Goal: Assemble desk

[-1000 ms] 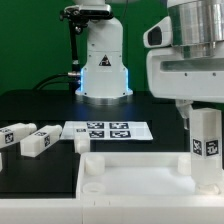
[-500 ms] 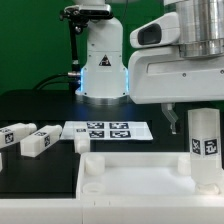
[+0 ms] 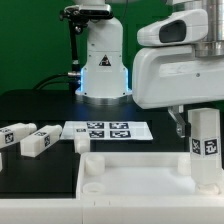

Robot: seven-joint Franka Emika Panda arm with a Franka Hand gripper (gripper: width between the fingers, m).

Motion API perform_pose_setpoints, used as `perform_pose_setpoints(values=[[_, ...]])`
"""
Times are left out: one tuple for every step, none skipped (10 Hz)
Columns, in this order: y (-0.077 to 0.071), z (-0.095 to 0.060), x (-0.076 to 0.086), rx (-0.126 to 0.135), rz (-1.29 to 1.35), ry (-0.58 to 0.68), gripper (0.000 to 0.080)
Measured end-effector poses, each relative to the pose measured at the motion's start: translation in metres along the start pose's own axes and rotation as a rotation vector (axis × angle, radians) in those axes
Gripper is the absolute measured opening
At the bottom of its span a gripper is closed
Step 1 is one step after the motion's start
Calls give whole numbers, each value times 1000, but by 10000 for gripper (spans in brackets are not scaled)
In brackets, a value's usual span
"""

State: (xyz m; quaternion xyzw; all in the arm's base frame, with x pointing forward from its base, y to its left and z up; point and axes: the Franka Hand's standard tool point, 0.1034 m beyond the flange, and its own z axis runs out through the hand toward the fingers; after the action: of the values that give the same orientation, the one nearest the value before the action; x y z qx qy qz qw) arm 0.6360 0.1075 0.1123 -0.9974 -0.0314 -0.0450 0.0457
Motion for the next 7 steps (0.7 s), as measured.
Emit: perform_pose_setpoints(values=[[0, 0, 0, 0, 0, 0, 392], [0, 0, 0, 1, 25, 0, 392], [0, 0, 0, 1, 91, 0, 284], [1, 0, 0, 0, 143, 0, 284], [2, 1, 4, 1, 272, -4, 284], [5, 2, 11, -3, 417, 0, 284], [7, 3, 13, -15, 585, 4, 284]])
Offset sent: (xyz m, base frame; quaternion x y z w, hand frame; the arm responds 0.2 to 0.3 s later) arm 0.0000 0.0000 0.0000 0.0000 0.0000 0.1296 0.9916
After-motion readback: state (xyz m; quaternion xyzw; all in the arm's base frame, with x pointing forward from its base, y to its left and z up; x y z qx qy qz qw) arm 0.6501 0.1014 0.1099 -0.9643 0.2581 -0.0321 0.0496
